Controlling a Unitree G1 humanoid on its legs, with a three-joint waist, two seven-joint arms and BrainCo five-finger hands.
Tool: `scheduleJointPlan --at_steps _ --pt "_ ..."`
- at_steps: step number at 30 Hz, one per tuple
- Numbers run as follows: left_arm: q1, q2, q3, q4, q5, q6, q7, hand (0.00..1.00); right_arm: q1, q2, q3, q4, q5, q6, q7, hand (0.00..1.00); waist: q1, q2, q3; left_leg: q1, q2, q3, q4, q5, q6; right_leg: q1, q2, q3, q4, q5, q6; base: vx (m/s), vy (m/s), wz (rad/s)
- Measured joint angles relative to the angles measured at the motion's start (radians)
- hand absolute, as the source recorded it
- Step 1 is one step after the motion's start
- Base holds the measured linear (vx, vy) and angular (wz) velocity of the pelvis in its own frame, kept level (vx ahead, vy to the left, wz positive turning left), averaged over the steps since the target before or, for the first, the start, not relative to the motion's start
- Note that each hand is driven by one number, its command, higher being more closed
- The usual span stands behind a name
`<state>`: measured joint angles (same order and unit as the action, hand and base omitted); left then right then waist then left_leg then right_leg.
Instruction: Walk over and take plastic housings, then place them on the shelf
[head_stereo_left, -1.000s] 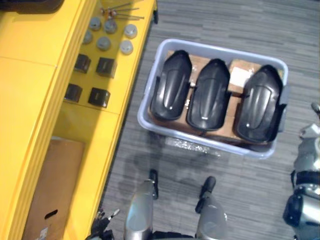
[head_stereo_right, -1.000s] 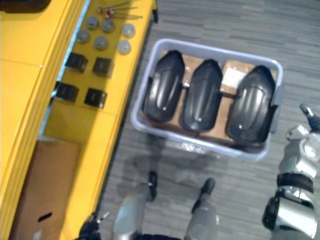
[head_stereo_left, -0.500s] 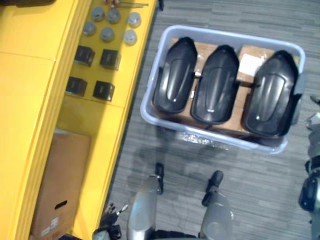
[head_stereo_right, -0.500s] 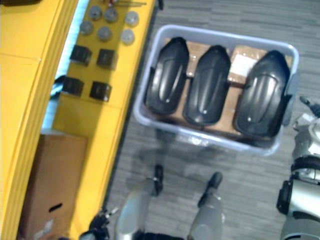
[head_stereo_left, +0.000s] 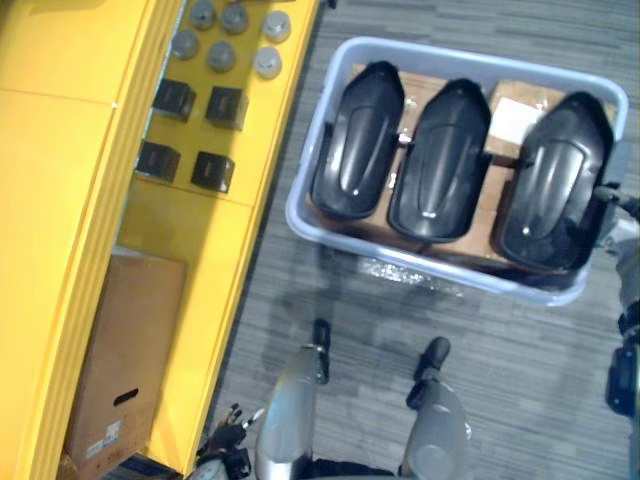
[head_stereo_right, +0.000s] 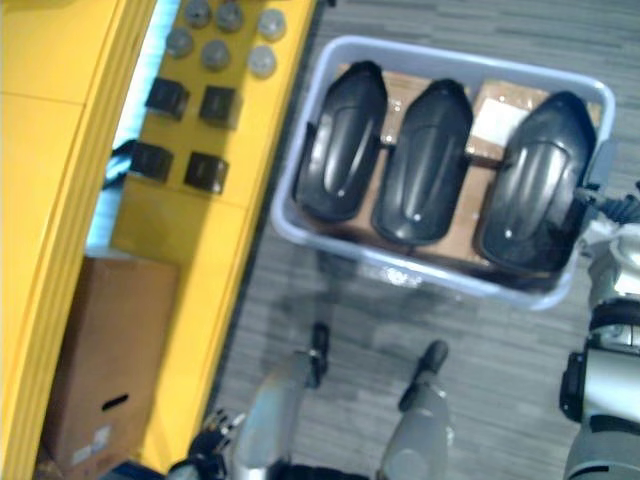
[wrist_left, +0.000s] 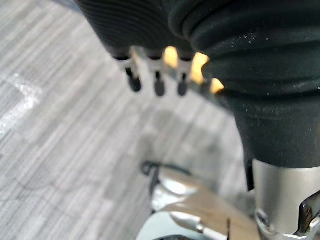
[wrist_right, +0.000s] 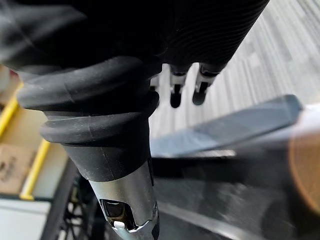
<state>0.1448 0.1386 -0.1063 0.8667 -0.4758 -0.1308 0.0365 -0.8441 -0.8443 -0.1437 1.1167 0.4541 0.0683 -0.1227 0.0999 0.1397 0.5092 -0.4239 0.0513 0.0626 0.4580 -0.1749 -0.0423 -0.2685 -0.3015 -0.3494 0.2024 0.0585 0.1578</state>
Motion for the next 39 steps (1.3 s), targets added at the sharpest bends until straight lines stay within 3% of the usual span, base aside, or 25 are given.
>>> scheduleJointPlan --at_steps 2,3,12,21,25,34,39 --pt "0.0 0.001 -0.011 0.0 -0.013 -0.002 0.001 0.0 -0.008 0.0 0.0 0.036 -0.001 0.029 0.021 0.0 0.001 0.006 -0.001 -0.01 0.0 -0.003 0.004 0.0 0.0 -0.005 0.0 -0.003 0.0 0.0 0.0 -0.01 0.014 0.04" --pt "0.0 0.001 -0.017 0.001 -0.025 -0.003 0.001 0.0 -0.013 -0.001 0.0 0.044 -0.007 0.039 0.027 1.0 0.003 0.009 -0.001 -0.018 0.0 -0.005 0.006 0.0 0.0 -0.012 0.0 -0.004 0.002 0.0 0.0 -0.01 0.017 0.04" --pt "-0.024 -0.001 -0.059 0.017 -0.036 -0.003 0.005 0.0 -0.059 -0.088 0.02 0.133 -0.134 0.123 0.03 1.0 0.026 0.051 -0.004 -0.052 -0.003 -0.031 0.003 0.014 -0.001 -0.036 -0.002 -0.033 0.02 -0.009 -0.009 0.0 0.002 0.06" --pt "-0.025 -0.003 -0.072 0.014 -0.037 -0.001 0.014 0.0 -0.07 -0.084 0.018 0.151 -0.277 0.164 -0.013 1.0 0.03 0.063 -0.006 -0.048 0.001 -0.056 -0.012 0.034 -0.015 -0.049 -0.008 -0.053 0.084 -0.048 -0.016 -0.02 -0.028 0.08" --pt "-0.025 -0.003 -0.074 0.008 -0.037 -0.001 0.014 0.0 -0.07 -0.067 0.018 0.151 -0.324 0.164 -0.085 1.0 0.035 0.064 -0.006 -0.047 0.005 -0.056 -0.011 0.037 -0.015 -0.047 -0.007 -0.053 0.085 -0.048 -0.016 -0.02 -0.003 0.0" --pt "-0.024 -0.001 -0.074 -0.031 -0.038 -0.007 0.022 0.0 -0.075 -0.06 0.063 0.097 -0.473 0.149 -0.329 1.0 0.048 0.062 -0.007 -0.044 0.024 -0.055 0.0 0.037 -0.015 -0.031 0.012 -0.053 0.065 -0.035 -0.02 -0.01 0.001 -0.02" --pt "-0.02 0.008 -0.074 -0.031 -0.043 -0.005 0.028 0.0 -0.079 -0.06 0.089 0.055 -0.488 0.172 -0.399 1.0 0.047 0.04 -0.007 -0.033 0.036 -0.052 -0.005 0.038 -0.018 -0.008 0.034 -0.05 0.023 -0.014 -0.024 -0.02 0.006 -0.06"
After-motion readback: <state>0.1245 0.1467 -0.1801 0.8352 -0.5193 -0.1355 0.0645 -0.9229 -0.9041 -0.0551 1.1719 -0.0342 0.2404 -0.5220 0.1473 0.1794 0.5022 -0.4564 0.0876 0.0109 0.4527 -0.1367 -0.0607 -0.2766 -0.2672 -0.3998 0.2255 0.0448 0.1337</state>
